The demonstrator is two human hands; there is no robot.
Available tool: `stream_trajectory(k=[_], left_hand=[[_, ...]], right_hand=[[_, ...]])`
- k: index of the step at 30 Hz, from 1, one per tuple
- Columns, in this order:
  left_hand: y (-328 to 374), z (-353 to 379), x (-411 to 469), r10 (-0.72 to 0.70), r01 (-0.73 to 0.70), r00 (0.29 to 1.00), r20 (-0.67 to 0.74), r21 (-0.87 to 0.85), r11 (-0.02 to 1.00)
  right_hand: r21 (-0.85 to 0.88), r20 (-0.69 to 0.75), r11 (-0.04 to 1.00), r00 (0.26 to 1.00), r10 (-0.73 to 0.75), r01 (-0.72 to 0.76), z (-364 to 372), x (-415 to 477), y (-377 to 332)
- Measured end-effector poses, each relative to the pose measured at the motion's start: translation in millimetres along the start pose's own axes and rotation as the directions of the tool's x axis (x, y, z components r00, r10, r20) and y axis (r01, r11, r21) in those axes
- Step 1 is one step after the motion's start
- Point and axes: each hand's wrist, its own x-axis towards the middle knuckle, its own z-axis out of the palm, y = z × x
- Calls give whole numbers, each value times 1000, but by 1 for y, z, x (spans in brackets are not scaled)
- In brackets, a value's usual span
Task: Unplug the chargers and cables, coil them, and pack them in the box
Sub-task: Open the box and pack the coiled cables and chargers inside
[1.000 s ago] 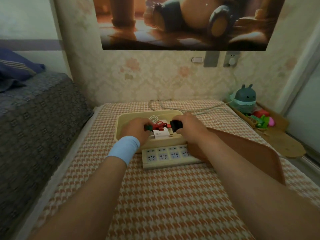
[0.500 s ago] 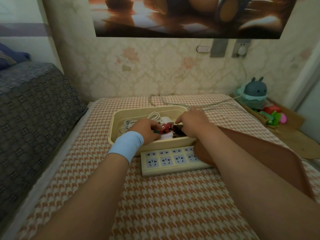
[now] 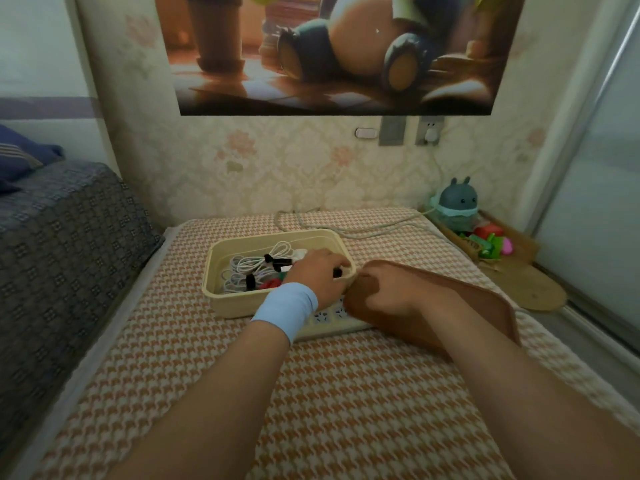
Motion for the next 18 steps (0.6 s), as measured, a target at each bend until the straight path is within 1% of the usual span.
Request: stream_trajectory(k=[1, 4, 6, 7, 8, 11, 13, 15, 18], left_hand=[[9, 6, 0, 20, -23, 998, 59, 41, 999], [32, 22, -2, 62, -108, 973, 223, 198, 974], [41, 28, -3, 95, -175, 965, 245, 326, 929], [45, 31, -3, 107, -197, 963, 247, 375, 906], [47, 34, -2, 108, -205, 961, 256, 387, 899], [55, 40, -2, 70, -164, 953, 294, 307, 938], [59, 41, -2, 86, -160, 958, 274, 261, 952], [60, 39, -2, 129, -170, 967, 219, 183, 968], [60, 31, -2, 184, -187, 982, 45, 78, 979]], right_hand=[[-21, 45, 999, 999, 25, -24, 1, -10, 6], [-178, 157, 974, 973, 170, -142, 13, -33, 29], [-188, 171, 967, 964, 204, -171, 23, -42, 43], [-176, 166, 971, 967, 193, -164, 27, -47, 47], [-171, 152, 974, 973, 176, -149, 29, -50, 50], [-204, 80, 972, 988, 134, -115, 30, -55, 57], [-241, 17, 963, 992, 127, -119, 25, -55, 59], [-277, -74, 950, 989, 127, -142, 19, -57, 61], [-322, -270, 928, 958, 101, -188, 14, -56, 67]])
